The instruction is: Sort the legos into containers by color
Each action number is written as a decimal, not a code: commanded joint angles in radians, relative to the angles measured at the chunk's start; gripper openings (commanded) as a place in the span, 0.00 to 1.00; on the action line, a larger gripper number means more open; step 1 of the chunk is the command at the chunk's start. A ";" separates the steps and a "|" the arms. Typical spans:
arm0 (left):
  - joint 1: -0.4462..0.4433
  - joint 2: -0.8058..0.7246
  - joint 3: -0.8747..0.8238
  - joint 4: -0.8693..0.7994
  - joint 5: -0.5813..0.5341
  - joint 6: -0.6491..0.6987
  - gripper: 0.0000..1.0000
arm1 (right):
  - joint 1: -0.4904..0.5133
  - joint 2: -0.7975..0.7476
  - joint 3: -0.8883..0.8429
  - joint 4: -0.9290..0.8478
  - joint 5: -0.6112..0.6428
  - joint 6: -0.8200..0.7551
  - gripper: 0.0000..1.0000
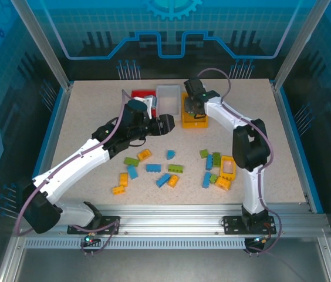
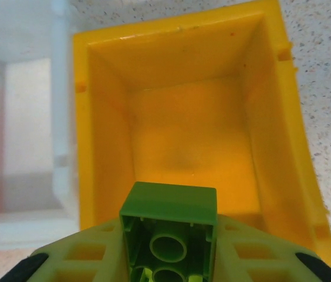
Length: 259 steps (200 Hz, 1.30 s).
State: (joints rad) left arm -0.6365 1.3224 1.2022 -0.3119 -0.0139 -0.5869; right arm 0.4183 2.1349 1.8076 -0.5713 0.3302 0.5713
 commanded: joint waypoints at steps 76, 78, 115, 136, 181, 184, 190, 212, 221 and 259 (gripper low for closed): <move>0.004 -0.023 -0.010 -0.053 0.026 -0.012 0.70 | -0.022 0.116 0.171 -0.179 -0.024 -0.004 0.51; 0.004 -0.024 -0.010 -0.056 0.026 -0.011 0.70 | -0.021 0.116 0.174 -0.180 -0.024 -0.004 0.51; 0.006 -0.044 -0.011 -0.081 0.018 -0.004 0.70 | -0.018 0.051 0.190 -0.199 -0.009 -0.013 0.58; 0.006 -0.053 -0.020 -0.091 0.015 -0.007 0.70 | -0.007 -0.046 0.155 -0.192 0.016 -0.023 0.58; -0.021 -0.043 -0.071 -0.044 0.132 -0.010 0.69 | -0.003 -0.442 -0.250 -0.201 0.084 0.079 0.56; -0.029 -0.040 -0.075 -0.039 0.137 -0.010 0.69 | -0.004 -0.476 -0.291 -0.208 0.084 0.097 0.56; -0.049 -0.030 -0.080 -0.028 0.141 -0.007 0.70 | -0.006 -0.537 -0.366 -0.220 0.087 0.130 0.56; -0.142 0.011 -0.099 0.024 0.141 -0.008 0.69 | -0.025 -0.748 -0.624 -0.268 0.099 0.228 0.56; -0.178 0.025 -0.117 0.061 0.134 -0.020 0.68 | -0.047 -0.817 -0.707 -0.291 0.088 0.261 0.56; -0.258 0.078 -0.191 0.214 0.131 -0.104 0.66 | -0.153 -0.979 -0.947 -0.308 0.017 0.294 0.56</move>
State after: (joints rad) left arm -0.8673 1.3647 1.0466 -0.2157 0.0994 -0.6319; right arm 0.3176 1.2076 0.9634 -0.8394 0.3859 0.8028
